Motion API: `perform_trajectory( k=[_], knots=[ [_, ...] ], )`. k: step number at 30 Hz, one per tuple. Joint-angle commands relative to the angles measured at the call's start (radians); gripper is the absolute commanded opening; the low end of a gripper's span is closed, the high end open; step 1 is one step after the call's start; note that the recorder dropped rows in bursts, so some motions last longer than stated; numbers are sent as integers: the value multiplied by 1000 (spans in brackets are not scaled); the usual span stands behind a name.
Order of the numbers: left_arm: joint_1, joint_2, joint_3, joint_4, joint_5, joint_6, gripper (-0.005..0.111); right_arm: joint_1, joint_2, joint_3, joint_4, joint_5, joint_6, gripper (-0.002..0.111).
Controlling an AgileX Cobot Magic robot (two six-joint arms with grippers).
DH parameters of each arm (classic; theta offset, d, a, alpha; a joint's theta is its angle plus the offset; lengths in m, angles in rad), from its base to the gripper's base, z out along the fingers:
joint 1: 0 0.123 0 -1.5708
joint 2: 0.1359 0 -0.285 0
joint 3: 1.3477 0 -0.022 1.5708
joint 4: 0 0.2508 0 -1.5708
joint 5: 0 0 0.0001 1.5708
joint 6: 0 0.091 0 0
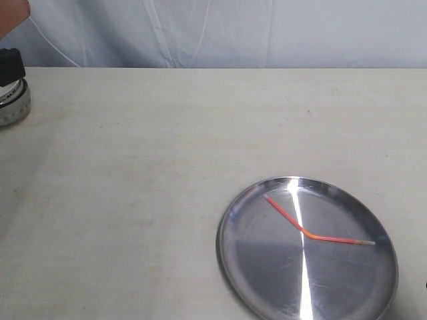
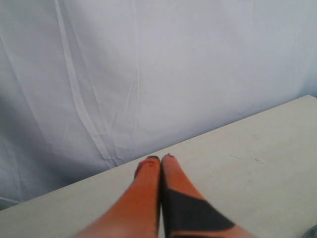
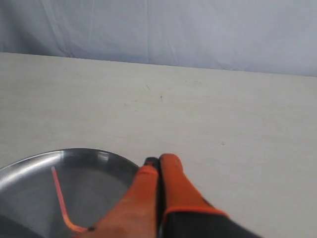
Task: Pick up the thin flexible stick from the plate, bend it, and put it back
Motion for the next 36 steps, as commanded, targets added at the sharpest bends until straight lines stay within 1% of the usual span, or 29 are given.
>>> perform_trajectory(
  k=[1,3,23,27,28,31,33,34,36],
  knots=[
    [1,-5,6,1,-3,-1,0,-72,-5,4,29,-8,-23,-1],
    [1,-5,6,1,-3,-1,0,-97,-5,4,56,-8,-18,-1],
    [1,-5,6,1,-3,-1,0,-98,-5,4,68,-8,-18,-1],
    [1,-25,6,1,-42,-1,0,-98,-5,4,68,-8,-18,-1],
    [1,-46,9,-3,-60,-5,0,-98,-5,4,68,-8,-18,-1],
    [1,-80,30,-5,-51,-78,0,-98,-5,4,68,-8,-18,-1],
    [1,-80,48,36,-77,-200,0,-98,-5,4,68,-8,-18,-1],
    [1,-88,74,256,-77,-454,0,-98,-5,4,68,-8,-18,-1],
    [8,-132,128,694,-16,-983,0,-98,-5,4,68,-8,-18,-1]
  ],
)
